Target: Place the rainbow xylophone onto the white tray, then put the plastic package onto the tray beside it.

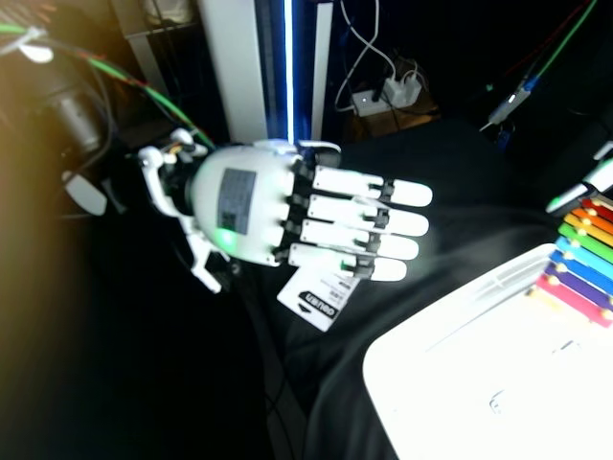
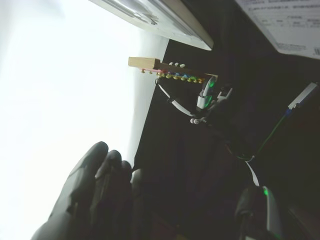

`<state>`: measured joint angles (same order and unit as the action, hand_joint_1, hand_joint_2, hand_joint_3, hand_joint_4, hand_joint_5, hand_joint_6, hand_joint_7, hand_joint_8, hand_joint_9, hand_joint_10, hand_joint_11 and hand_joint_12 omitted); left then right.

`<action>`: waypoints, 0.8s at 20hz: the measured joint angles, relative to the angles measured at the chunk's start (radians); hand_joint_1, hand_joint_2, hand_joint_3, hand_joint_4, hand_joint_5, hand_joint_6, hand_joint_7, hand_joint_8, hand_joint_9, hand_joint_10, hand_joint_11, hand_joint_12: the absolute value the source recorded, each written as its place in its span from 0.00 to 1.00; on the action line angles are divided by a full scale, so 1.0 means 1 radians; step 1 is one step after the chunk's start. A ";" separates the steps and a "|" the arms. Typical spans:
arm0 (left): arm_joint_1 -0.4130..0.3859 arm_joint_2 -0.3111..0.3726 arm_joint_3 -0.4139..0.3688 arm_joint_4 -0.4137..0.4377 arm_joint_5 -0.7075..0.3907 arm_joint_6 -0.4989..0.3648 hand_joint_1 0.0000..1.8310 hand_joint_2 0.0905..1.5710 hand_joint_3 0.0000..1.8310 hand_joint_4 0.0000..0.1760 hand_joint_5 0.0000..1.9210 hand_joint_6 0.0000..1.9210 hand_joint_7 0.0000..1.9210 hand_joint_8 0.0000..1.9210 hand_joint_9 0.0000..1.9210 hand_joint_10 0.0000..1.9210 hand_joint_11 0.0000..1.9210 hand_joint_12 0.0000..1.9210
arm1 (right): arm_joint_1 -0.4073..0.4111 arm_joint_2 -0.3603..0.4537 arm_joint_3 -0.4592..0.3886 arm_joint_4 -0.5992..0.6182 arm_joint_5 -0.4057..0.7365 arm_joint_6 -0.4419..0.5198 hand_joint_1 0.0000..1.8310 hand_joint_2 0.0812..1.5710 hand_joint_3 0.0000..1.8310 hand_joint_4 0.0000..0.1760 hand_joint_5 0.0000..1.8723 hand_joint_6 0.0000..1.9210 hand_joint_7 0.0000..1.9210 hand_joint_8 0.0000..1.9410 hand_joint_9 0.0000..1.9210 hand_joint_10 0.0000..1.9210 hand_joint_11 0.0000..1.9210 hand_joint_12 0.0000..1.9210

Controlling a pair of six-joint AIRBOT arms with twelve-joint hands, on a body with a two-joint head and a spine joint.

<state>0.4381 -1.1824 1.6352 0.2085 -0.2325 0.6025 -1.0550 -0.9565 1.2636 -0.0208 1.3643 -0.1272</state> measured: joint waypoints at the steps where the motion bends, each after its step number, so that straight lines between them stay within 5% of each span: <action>1: -0.008 -0.012 0.015 -0.002 0.011 0.003 0.75 0.71 0.00 0.00 0.29 0.54 0.45 0.63 0.41 0.69 0.39 0.83 | 0.000 -0.004 0.000 0.001 -0.001 0.000 0.55 0.48 0.00 0.00 0.14 0.00 0.10 0.00 0.13 0.00 0.00 0.33; 9: -0.024 -0.095 0.134 -0.067 0.102 0.024 0.81 0.69 0.00 0.00 0.29 0.52 0.43 0.63 0.48 0.64 0.40 0.75 | 0.000 -0.012 0.000 -0.005 -0.001 0.002 0.55 0.46 0.00 0.00 0.14 0.00 0.13 0.00 0.15 0.01 0.00 0.37; 10: -0.030 -0.106 0.147 -0.090 0.121 0.057 0.76 0.72 0.00 0.00 0.34 0.64 0.44 0.65 0.48 0.66 0.41 0.75 | 0.000 -0.012 0.000 -0.006 0.000 0.010 0.54 0.47 0.00 0.00 0.15 0.00 0.13 0.00 0.15 0.00 0.00 0.36; 12: -0.039 -0.129 0.182 -0.094 0.133 0.068 0.67 0.75 0.00 0.00 0.35 0.69 0.45 0.67 0.43 0.65 0.40 0.75 | 0.000 -0.017 0.005 -0.005 0.009 0.019 0.55 0.48 0.00 0.00 0.15 0.00 0.13 0.00 0.15 0.00 0.00 0.38; 14: -0.050 -0.140 0.204 -0.106 0.136 0.068 0.73 0.75 0.00 0.00 0.33 0.71 0.41 0.68 0.44 0.70 0.37 0.75 | 0.000 -0.018 0.005 -0.009 0.024 0.023 0.56 0.49 0.01 0.00 0.14 0.00 0.11 0.00 0.13 0.00 0.00 0.37; 16: -0.060 -0.145 0.216 -0.108 0.132 0.068 0.65 0.77 0.00 0.00 0.35 0.70 0.44 0.68 0.39 0.62 0.37 0.75 | 0.000 -0.018 0.006 -0.006 0.034 0.026 0.55 0.50 0.00 0.00 0.14 0.00 0.11 0.00 0.13 0.00 0.00 0.37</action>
<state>0.3779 -1.3273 1.8511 0.1001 -0.1005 0.6701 -1.0550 -0.9745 1.2697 -0.0269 1.3983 -0.1013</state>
